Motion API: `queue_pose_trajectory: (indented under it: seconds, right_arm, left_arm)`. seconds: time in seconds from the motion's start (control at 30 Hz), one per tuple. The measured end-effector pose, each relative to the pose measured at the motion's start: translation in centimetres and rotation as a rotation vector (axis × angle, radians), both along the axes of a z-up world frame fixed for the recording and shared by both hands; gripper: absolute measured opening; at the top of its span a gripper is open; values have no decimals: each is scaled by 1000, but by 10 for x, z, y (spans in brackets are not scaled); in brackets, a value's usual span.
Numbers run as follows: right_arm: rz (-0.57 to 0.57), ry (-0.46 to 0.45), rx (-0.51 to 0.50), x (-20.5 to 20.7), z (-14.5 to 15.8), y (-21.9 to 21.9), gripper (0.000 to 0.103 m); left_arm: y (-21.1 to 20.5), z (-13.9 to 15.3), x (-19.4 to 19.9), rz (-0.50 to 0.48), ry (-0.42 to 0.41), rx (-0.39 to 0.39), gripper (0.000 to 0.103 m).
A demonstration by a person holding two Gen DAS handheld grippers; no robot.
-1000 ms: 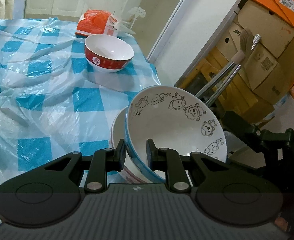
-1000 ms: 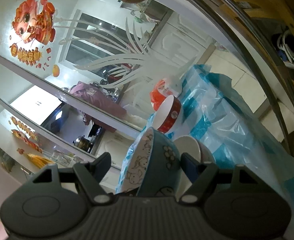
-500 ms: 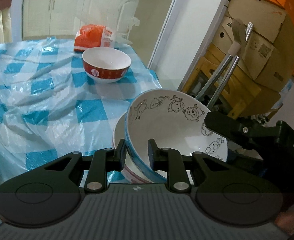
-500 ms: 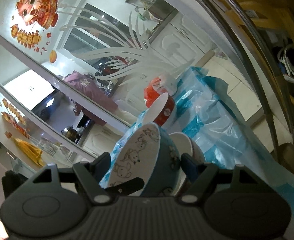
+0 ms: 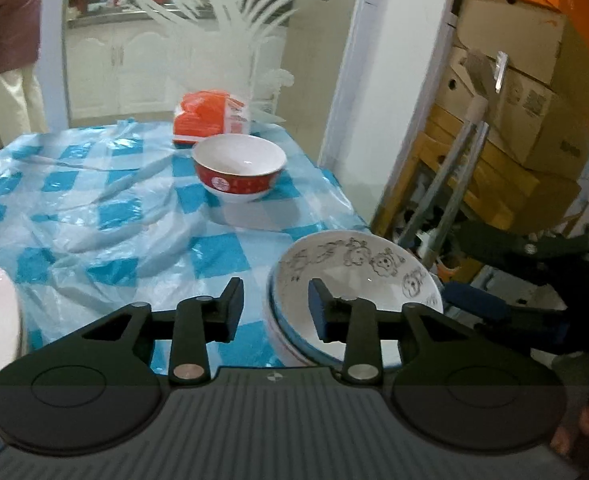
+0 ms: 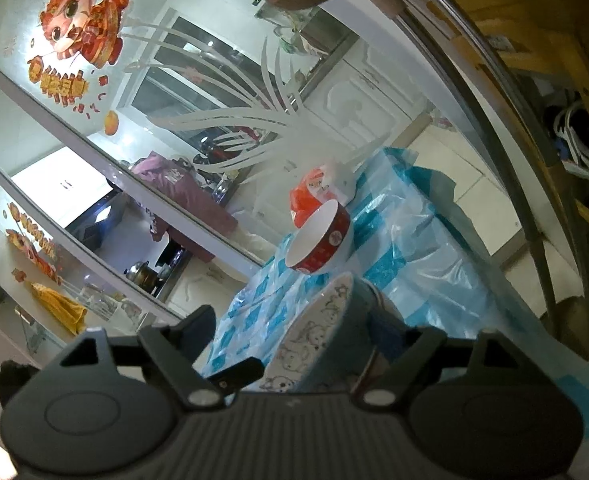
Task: Organize plates and bowls
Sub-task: 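Open the left gripper and lift it off the nested bowls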
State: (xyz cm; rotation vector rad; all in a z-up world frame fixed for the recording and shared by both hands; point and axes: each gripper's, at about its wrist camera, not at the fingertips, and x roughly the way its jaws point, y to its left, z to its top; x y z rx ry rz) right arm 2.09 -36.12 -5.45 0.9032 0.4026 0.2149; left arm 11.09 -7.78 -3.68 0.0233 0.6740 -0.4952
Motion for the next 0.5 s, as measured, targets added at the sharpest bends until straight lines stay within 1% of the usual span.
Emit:
queue_pose_trajectory:
  seconds: [0.07,0.13,0.17,0.2,0.23,0.27,0.3,0.37,0.5]
  right_arm:
    - [-9,-1,1,-2,1,-2,88]
    - [-21,-4,3,-5,1,-4,91]
    - [-29,-2,5,-6,1,-6,92]
    - [-38,0,8,-7,0,-7,95]
    - [-49,3,11,-9,0,-8,98]
    - [-61,5,14,-11,-1,-10,99]
    - [-67,5,13,-13,-2,-11,100]
    - [-76,3,11,-16,-3,-10,102]
    - [-77,14,11,-18,-6,-6,102]
  left_arm:
    - [5,2,0,16,-6,-6,62]
    - [12,3,1,37,-4,-14,68]
    - [15,4,1,48,-7,-16,74]
    - [18,5,1,59,-12,-15,78]
    - [20,5,0,71,-19,-13,86]
    - [22,6,0,81,-23,-11,90]
    - [24,6,0,90,-25,-12,92]
    - [28,5,-2,106,-25,-11,99]
    - [32,2,-6,122,-19,3,102]
